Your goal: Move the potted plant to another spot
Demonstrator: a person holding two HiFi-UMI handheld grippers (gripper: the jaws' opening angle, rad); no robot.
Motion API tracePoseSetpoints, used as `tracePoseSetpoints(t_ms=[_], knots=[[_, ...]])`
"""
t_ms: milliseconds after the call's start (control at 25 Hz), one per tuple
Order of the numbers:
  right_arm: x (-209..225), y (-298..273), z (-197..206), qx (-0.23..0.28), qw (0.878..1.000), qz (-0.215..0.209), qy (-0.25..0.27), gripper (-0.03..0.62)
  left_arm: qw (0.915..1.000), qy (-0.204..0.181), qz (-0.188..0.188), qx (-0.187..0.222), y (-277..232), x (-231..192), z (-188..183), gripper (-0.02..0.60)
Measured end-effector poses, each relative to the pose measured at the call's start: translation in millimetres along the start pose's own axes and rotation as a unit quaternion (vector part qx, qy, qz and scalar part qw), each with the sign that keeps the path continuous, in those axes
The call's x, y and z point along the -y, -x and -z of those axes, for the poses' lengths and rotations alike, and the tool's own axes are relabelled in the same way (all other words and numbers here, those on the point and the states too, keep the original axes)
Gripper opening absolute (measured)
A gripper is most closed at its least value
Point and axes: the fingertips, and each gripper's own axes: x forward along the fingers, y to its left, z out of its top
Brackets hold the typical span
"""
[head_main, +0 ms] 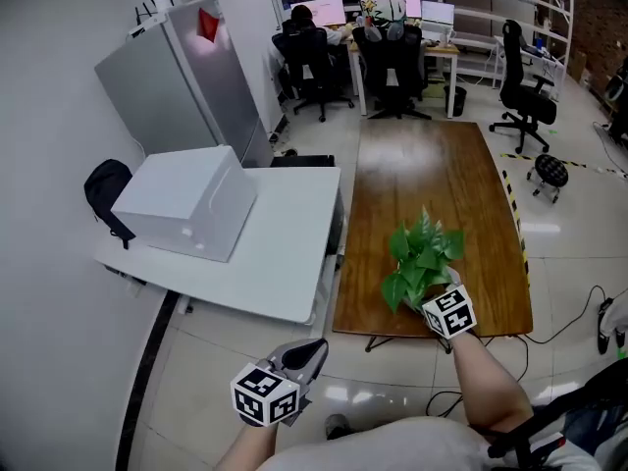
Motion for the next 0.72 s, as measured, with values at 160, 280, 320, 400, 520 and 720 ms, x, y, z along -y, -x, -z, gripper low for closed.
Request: tracePoseSetpoints(t_ms=[160, 280, 320, 400, 520, 720], knots=[[-26, -26, -15, -0.001, 1.000, -0.022, 0.016, 0.437, 0.9997, 0.010, -0.018, 0.010, 20, -20, 6, -0.005], [-50, -43, -29, 0.000, 0.999, -0.038, 0.023, 0.437, 0.9992, 0.016, -0.032, 0.015, 40, -37, 7, -0.005], [-58, -50, -35, 0.002, 0.999, -0.043, 0.023, 0.437, 0.9990, 0.017, -0.037, 0.018, 48, -44, 7, -0.005], [-74, -66, -49, 0.007, 0.998, -0.051, 0.021, 0.437, 0.9985, 0.019, -0.047, 0.022, 62, -61, 7, -0.005], [-102, -91, -67, 0.011, 0.997, -0.068, 0.024, 0.437, 0.9976, 0.021, -0.061, 0.026, 85, -86, 7, -0.005], [-151, -131, -95, 0.018, 0.995, -0.096, 0.036, 0.437, 0.9962, 0.024, -0.080, 0.024, 120, -122, 12, -0.005]])
